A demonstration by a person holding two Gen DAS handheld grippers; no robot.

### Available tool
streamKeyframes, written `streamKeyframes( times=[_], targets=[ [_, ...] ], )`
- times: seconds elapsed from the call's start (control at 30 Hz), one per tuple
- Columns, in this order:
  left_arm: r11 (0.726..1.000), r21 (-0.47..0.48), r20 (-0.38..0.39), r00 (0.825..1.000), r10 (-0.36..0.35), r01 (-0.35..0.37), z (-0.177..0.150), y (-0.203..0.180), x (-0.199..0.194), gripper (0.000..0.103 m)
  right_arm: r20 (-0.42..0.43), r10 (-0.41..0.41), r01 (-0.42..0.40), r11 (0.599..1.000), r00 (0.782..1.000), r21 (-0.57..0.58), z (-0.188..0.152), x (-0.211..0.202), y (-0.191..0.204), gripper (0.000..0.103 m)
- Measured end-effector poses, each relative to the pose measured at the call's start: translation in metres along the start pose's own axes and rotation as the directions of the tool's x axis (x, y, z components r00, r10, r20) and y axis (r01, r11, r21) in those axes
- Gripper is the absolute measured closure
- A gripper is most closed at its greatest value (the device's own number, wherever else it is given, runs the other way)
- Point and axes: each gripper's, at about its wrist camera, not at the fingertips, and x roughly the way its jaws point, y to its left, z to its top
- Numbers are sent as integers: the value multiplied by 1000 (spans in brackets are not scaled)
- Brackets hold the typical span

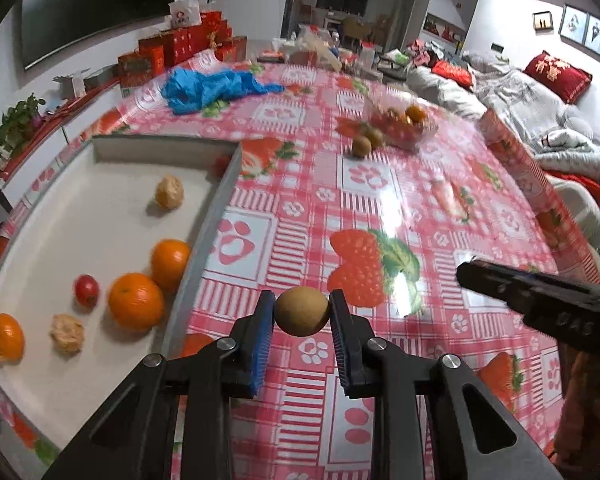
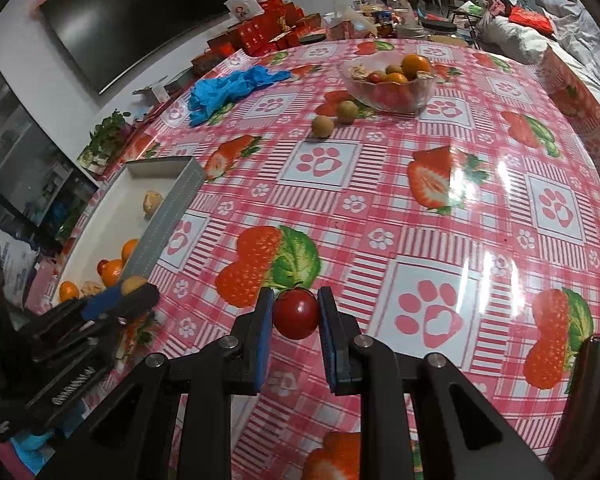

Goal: Organize fruits
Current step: 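Carry the brown fruit and cherry tomato over the white tray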

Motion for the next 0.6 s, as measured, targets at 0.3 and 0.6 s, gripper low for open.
streamKeyframes(
  times=[0.3, 0.6],
  targets=[
    [999, -22, 71, 997, 32, -30, 15, 36, -38, 74, -3, 42, -42, 997, 999, -61, 10, -1, 41, 79],
    [990, -90, 99, 988, 118, -110, 17, 87, -52, 74, -20, 88, -90, 987, 996, -133, 23, 9, 95, 79]
  ],
)
